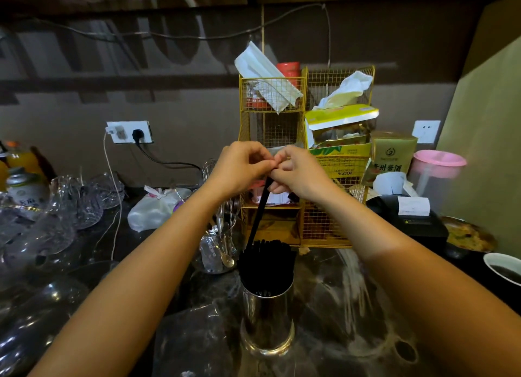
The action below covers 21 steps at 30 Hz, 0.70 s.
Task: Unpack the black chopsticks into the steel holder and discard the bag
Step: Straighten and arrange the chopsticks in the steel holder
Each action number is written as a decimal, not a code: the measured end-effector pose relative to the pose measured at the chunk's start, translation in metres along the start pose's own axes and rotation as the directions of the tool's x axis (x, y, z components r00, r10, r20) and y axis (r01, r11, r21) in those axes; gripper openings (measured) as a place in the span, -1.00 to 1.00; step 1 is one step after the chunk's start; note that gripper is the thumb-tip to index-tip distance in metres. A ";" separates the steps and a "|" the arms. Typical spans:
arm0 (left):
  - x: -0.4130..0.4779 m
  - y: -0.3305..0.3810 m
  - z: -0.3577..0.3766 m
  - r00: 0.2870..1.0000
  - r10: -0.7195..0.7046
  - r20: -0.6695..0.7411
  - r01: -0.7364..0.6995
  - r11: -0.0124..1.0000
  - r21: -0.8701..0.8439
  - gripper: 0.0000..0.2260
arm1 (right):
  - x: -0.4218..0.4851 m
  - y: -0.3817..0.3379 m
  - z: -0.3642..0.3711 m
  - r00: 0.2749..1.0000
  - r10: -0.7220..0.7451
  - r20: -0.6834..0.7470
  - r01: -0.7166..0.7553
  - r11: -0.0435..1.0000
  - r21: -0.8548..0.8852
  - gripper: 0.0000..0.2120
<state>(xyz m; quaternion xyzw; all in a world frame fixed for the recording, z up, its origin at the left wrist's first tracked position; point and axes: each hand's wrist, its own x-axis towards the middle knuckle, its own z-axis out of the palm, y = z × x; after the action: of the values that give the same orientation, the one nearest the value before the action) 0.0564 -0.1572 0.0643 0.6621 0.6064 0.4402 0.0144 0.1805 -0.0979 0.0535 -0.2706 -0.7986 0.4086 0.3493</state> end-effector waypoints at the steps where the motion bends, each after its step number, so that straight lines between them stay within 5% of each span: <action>1: -0.001 0.005 -0.003 0.999 0.032 -0.017 -0.031 0.999 0.028 -0.93 | -0.001 -0.005 -0.004 0.999 -0.029 -0.033 0.029 1.000 -0.007 -0.81; 6: -0.016 0.024 -0.014 0.983 0.163 -0.083 -0.153 0.981 0.119 -0.90 | -0.005 -0.031 -0.035 0.955 -0.151 -0.256 0.191 0.972 0.136 -0.81; 10: -0.028 0.017 -0.004 0.993 0.039 0.116 -0.032 0.997 -0.065 -0.89 | -0.012 -0.038 -0.042 0.924 -0.018 -0.382 0.219 0.844 0.490 -0.83; 12: -0.030 0.010 -0.001 0.958 -0.110 0.266 0.184 0.945 -0.272 -0.71 | -0.014 -0.035 -0.039 0.935 0.066 -0.349 0.194 0.730 0.656 -0.85; 14: -0.030 0.003 -0.001 0.927 -0.214 0.307 0.354 0.769 -0.532 -0.60 | -0.017 -0.030 -0.033 0.947 0.165 -0.275 0.122 0.608 0.785 -0.87; 17: -0.026 0.000 -0.007 0.950 -0.274 0.148 0.281 0.553 -0.784 -0.74 | -0.023 -0.014 -0.021 0.942 0.289 -0.173 0.020 0.463 0.886 -0.88; 21: -0.020 0.001 -0.013 0.950 -0.313 -0.006 0.154 0.484 -0.862 -0.88 | -0.029 0.011 -0.003 0.914 0.404 -0.014 -0.110 0.283 0.953 -0.88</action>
<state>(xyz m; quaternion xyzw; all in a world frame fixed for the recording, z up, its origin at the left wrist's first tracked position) 0.0517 -0.1798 0.0614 0.4425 0.3956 0.7261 0.3471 0.2018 -0.1120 0.0360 -0.1948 -0.3073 0.8056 0.4676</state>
